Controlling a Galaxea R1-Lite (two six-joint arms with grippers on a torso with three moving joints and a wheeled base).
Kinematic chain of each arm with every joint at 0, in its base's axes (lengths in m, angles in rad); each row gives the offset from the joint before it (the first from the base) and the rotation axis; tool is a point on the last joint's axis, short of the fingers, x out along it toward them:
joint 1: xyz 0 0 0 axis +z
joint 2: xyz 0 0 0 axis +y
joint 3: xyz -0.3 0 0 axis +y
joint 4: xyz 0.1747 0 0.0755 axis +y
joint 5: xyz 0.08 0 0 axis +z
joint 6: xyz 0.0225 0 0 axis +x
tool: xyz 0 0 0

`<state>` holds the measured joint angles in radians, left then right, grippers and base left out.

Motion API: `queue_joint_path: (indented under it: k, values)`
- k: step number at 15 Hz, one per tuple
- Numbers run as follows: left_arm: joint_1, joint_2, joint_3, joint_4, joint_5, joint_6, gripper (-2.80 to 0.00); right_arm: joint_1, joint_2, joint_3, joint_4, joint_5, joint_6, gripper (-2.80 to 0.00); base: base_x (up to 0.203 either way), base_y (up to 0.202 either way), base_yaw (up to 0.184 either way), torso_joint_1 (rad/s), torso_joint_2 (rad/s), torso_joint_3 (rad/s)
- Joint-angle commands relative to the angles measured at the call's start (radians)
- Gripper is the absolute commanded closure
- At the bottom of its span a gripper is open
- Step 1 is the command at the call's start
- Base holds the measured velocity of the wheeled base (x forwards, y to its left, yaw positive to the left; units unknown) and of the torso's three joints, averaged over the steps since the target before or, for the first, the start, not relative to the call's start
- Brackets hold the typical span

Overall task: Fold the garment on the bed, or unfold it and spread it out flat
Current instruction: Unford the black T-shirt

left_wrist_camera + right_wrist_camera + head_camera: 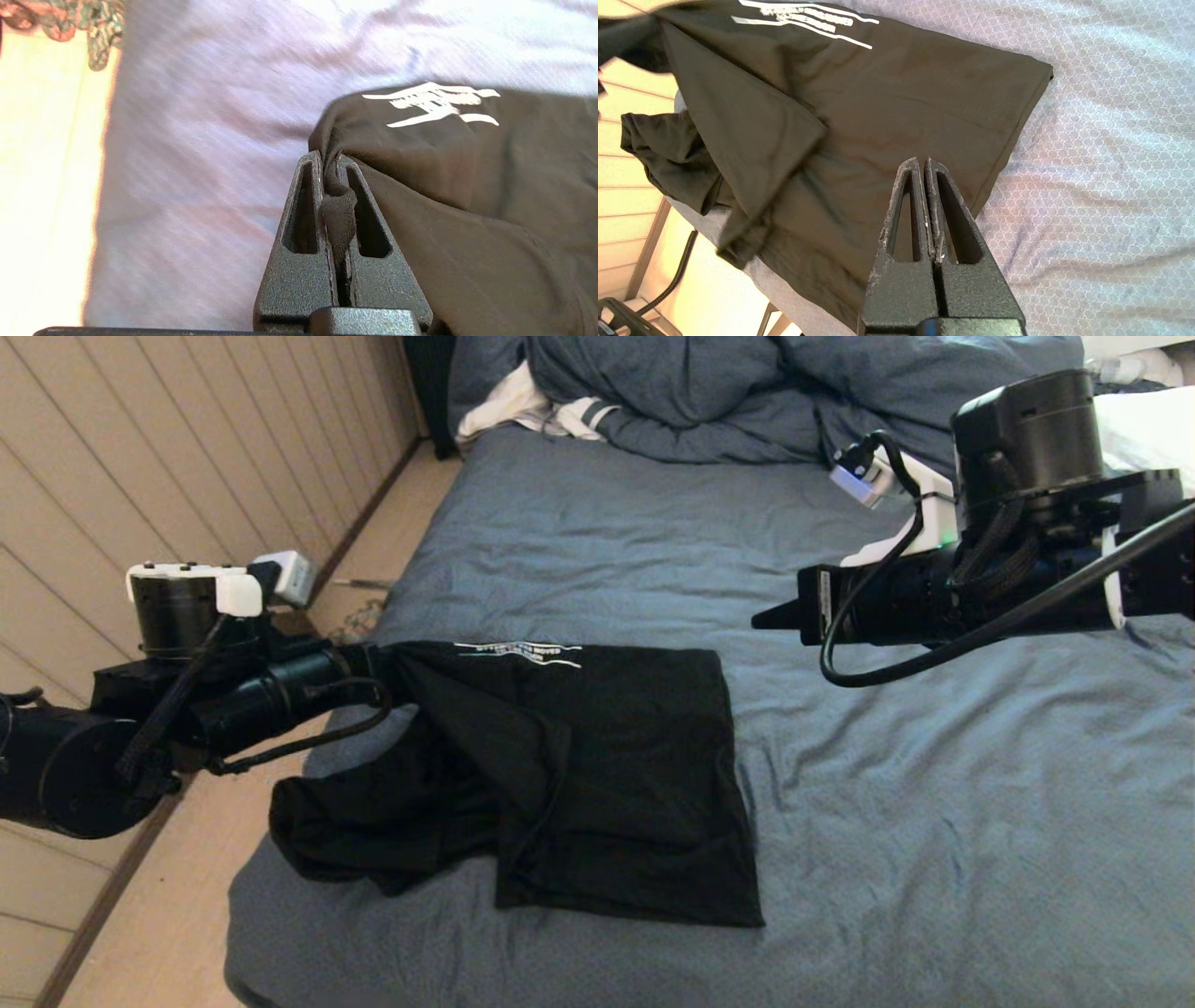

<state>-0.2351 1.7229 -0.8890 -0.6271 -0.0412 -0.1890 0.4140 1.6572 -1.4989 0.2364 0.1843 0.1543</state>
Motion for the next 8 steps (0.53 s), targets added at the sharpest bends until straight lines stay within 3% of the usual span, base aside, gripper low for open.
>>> queue_joint_path:
  k: [1,5,8]
  values:
    - [0.068,0.025,-0.009,-0.005,-0.036,-0.001,0.0,0.0,0.006,-0.001,0.001,0.001,0.001,0.0,0.0,0.0,0.0,0.0,0.0,0.0]
    - [0.157,0.109,-0.014,-0.059,-0.119,0.007,0.0,0.0,0.004,-0.001,0.001,0.001,0.001,0.0,0.0,0.0,0.0,0.0,0.0,0.0]
    - [0.176,0.202,-0.045,-0.116,-0.145,0.02,0.0,0.0,0.006,0.0,0.001,0.001,0.001,0.0,0.0,0.0,0.0,0.0,0.0,0.0]
